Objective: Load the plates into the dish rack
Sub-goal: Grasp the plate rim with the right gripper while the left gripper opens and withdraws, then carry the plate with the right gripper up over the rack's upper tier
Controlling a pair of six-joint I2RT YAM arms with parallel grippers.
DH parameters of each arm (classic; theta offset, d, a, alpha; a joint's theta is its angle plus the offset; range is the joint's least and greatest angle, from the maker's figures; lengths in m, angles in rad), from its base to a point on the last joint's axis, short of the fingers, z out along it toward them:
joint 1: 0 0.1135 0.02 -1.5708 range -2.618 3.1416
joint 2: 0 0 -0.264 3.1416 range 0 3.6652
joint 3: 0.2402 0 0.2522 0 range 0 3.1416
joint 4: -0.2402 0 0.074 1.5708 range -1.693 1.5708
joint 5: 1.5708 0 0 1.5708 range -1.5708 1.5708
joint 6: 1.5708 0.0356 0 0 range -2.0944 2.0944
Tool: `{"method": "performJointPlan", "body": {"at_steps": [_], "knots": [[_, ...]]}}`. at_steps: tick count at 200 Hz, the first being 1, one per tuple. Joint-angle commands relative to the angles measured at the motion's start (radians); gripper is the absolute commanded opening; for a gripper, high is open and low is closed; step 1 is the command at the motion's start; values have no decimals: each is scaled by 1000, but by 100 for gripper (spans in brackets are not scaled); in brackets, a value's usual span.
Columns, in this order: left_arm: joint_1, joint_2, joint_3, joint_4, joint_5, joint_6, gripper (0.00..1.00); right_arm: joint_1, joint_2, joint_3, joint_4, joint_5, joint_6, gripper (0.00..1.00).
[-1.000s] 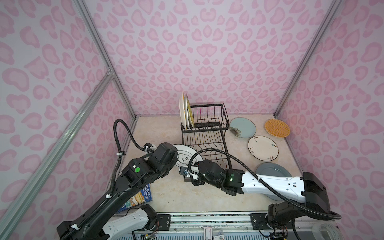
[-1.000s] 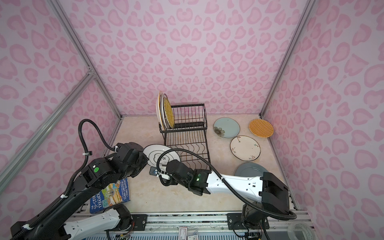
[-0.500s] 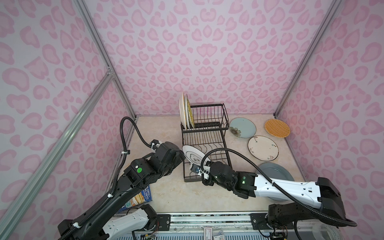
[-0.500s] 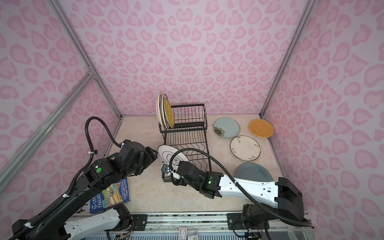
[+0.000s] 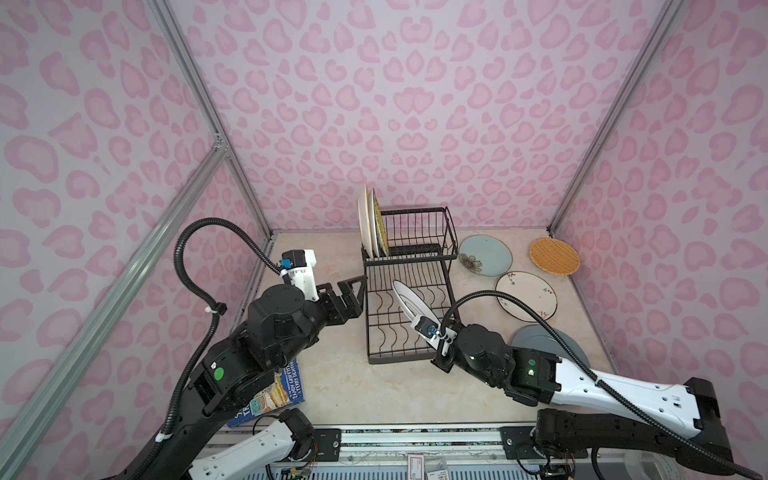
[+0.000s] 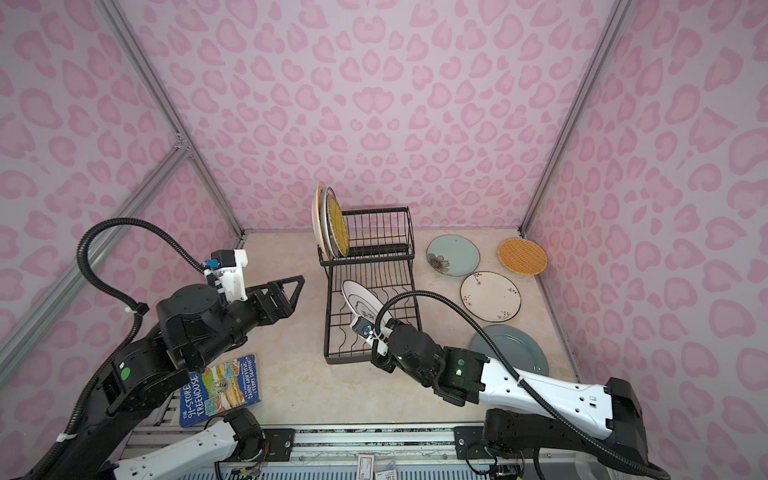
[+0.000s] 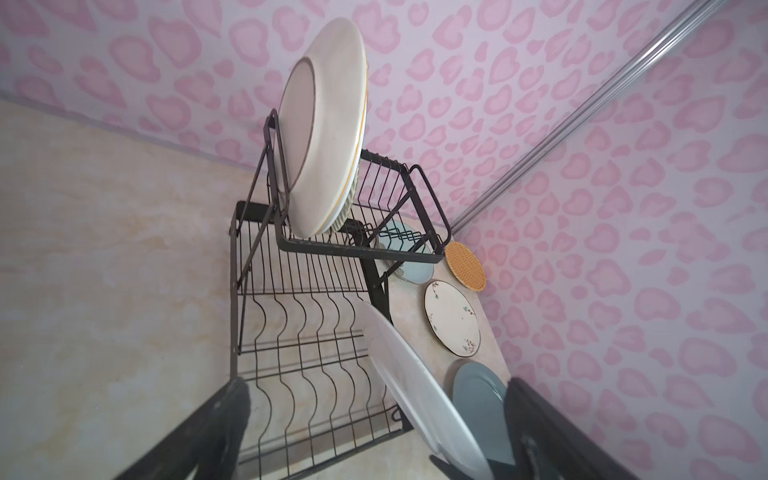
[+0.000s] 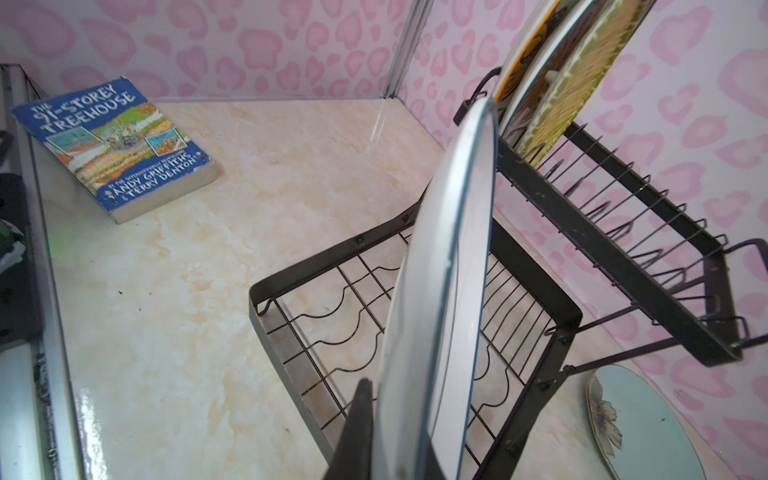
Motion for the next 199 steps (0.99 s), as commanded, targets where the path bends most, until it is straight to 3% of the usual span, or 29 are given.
{"method": "performJointPlan", "body": {"at_steps": [1,22,51,95,119,150,199], "knots": [[1,-68,-95,124,-116,252,97,0,-56,33,-5,19,116,0],[1,-151,-243,242,-193,339,97,-1,-81,107,-63,70,190,0],[2,-239,-436,386,-180,427,97,-1,-60,239,-139,89,221,0],[4,-323,-527,396,-35,457,97,-84,34,438,-174,49,288,0],[2,-325,-549,356,-32,409,97,-189,107,526,-152,-32,341,0],[3,-311,-518,146,-70,323,97,-295,245,700,-174,-128,394,0],[4,-524,-609,73,-72,208,97,-386,448,896,-147,-254,433,0]]}}
